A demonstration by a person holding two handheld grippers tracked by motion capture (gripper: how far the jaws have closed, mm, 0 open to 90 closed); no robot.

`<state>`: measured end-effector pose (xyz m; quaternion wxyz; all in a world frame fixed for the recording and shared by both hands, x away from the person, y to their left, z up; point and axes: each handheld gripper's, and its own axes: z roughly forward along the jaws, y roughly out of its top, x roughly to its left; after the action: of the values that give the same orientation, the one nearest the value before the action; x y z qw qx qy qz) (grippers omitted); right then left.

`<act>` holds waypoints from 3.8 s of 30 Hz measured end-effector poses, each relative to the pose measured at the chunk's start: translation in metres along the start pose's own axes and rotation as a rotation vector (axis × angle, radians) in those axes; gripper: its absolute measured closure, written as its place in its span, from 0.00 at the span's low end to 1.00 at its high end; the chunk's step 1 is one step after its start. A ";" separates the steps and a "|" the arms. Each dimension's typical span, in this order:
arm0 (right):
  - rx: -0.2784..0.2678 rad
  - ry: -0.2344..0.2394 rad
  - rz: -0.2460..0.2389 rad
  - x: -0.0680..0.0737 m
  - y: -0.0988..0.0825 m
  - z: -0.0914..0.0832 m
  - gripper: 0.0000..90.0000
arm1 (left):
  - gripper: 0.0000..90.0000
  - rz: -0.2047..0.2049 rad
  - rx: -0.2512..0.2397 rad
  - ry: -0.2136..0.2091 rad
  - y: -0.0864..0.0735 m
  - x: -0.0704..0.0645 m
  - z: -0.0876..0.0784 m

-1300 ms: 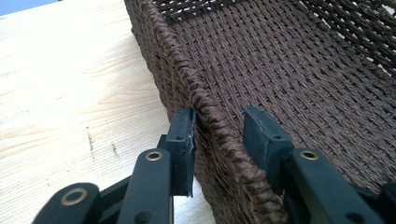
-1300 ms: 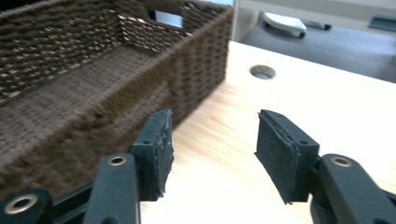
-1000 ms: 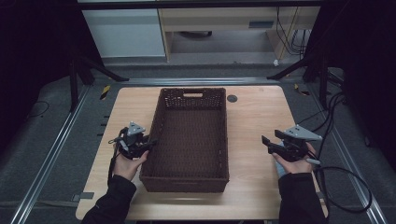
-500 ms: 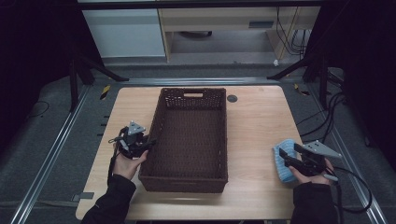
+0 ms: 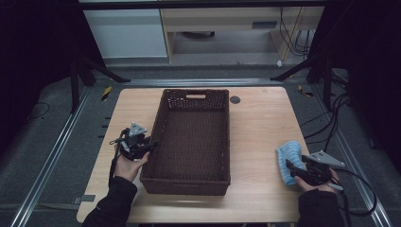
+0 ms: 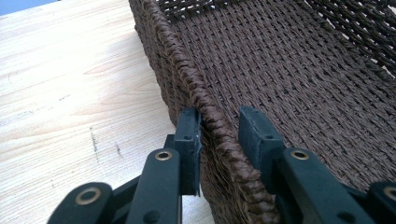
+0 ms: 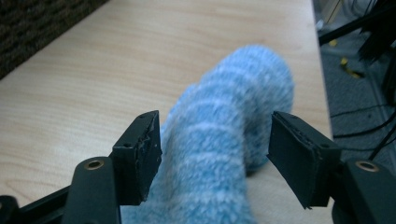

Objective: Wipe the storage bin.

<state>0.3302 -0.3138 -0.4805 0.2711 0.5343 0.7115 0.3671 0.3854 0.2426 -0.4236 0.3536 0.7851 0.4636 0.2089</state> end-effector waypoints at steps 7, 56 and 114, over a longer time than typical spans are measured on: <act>0.066 0.059 0.000 0.003 -0.005 0.008 0.66 | 0.78 0.000 -0.001 -0.018 0.002 0.004 0.001; -0.071 0.176 -0.151 0.072 0.127 0.130 0.73 | 0.79 0.041 0.005 -0.045 0.005 -0.003 0.004; -0.147 0.343 -0.232 0.082 0.141 0.141 0.77 | 0.78 0.044 0.009 -0.031 0.014 0.003 0.014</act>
<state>0.4962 -0.1800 -0.4476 0.2250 0.3573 0.7752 0.4698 0.4041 0.2356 -0.4227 0.3524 0.7999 0.4417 0.2022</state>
